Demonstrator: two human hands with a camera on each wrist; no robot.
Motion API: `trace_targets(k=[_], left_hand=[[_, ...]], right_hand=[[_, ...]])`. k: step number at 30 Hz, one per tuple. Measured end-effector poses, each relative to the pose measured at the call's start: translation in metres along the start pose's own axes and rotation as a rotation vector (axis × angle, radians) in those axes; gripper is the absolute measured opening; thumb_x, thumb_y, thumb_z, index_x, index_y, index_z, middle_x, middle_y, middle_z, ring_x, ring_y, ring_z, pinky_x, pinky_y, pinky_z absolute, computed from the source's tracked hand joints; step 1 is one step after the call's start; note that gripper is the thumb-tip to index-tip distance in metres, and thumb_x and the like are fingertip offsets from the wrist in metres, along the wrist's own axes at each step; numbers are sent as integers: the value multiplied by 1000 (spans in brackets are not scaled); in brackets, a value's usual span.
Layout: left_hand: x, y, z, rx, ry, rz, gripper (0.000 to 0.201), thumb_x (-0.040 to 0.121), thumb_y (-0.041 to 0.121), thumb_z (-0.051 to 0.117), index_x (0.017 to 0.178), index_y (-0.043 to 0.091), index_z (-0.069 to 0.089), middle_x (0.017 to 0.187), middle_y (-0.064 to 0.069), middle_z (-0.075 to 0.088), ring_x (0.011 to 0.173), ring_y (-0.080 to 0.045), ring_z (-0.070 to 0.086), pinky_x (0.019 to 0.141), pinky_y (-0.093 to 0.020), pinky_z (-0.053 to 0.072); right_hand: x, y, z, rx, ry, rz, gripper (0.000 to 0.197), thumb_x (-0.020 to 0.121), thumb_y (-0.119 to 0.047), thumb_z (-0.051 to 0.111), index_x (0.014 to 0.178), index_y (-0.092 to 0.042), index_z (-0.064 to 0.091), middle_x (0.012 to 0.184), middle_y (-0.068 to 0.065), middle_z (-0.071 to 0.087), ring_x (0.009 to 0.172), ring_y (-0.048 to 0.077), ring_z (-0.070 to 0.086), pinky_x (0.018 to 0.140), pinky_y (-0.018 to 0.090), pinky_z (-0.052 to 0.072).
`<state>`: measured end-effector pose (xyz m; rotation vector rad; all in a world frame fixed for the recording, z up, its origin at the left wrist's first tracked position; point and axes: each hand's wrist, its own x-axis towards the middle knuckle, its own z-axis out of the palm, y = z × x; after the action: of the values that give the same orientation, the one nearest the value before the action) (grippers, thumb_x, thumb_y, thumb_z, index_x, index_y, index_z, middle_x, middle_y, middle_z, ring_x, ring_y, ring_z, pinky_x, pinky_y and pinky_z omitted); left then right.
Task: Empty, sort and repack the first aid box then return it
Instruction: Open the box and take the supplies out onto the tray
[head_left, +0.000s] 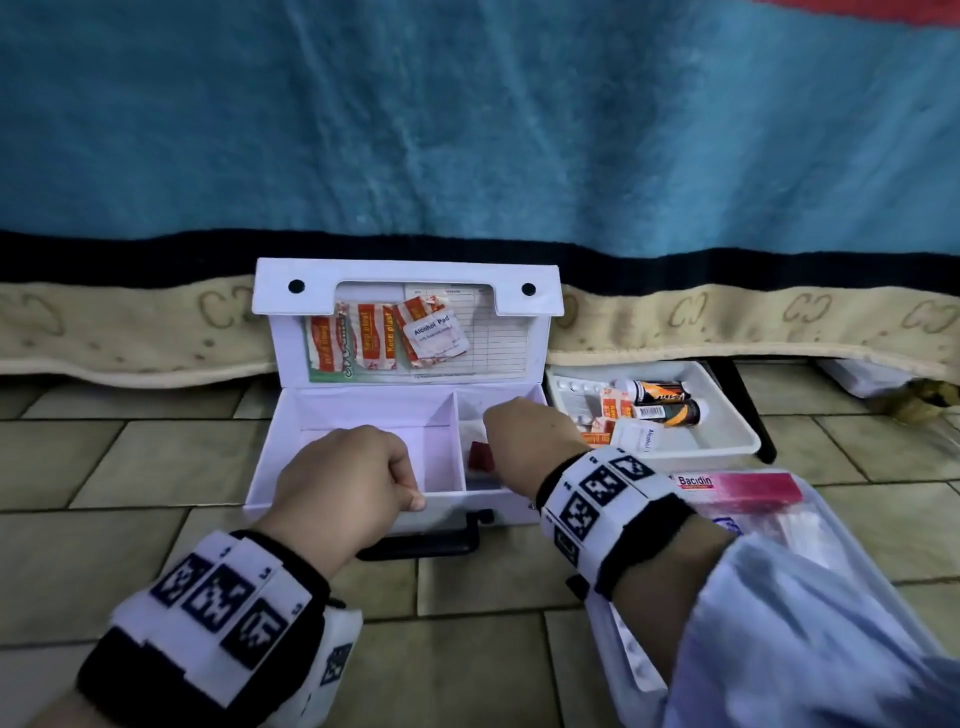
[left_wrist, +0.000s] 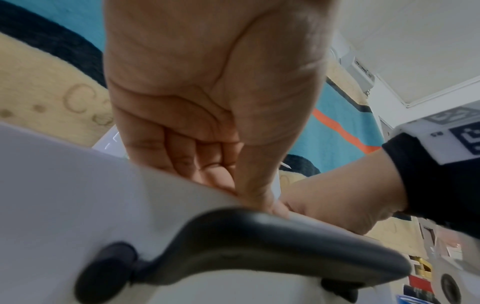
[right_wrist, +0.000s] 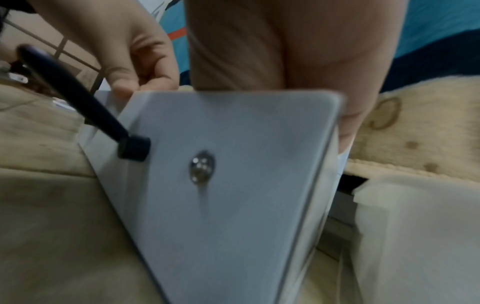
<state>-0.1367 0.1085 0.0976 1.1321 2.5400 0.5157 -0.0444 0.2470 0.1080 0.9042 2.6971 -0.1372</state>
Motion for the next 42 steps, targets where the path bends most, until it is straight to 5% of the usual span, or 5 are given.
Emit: trace_targets(k=[10, 18, 22, 34, 42], left_hand=[[-1, 0, 0, 40, 24, 11, 23, 72, 36, 78, 59, 29, 61, 69, 13, 62, 74, -9, 58, 61, -26, 42], [-5, 4, -3, 64, 14, 45, 21, 73, 34, 78, 59, 29, 62, 70, 11, 63, 70, -6, 56, 56, -24, 38], [-6, 6, -5, 67, 5, 37, 21, 73, 34, 78, 58, 29, 63, 66, 10, 63, 67, -5, 56, 53, -24, 33], [-4, 4, -1, 53, 10, 13, 21, 73, 34, 78, 60, 28, 63, 65, 11, 62, 67, -5, 56, 53, -23, 35], [0, 0, 1, 49, 2, 16, 22, 71, 38, 79, 60, 28, 62, 69, 11, 62, 74, -9, 57, 64, -27, 47]], right_hand=[[-66, 80, -35, 1033, 489, 1, 3, 87, -16, 60, 85, -17, 62, 72, 5, 68, 48, 6, 49, 49, 18, 40], [-118, 142, 19, 736, 419, 322, 9, 80, -16, 66, 72, -20, 66, 64, 11, 67, 60, 31, 59, 63, 42, 51], [-120, 133, 43, 663, 356, 321, 6, 79, -25, 71, 77, -19, 73, 49, -5, 60, 42, 4, 51, 45, 17, 42], [-92, 92, 34, 442, 298, 252, 24, 91, -25, 51, 110, -19, 65, 109, 3, 68, 105, 22, 60, 84, 28, 46], [-57, 17, -4, 349, 95, -126, 27, 95, -13, 41, 115, -10, 58, 117, 14, 54, 110, 30, 52, 85, 31, 41]])
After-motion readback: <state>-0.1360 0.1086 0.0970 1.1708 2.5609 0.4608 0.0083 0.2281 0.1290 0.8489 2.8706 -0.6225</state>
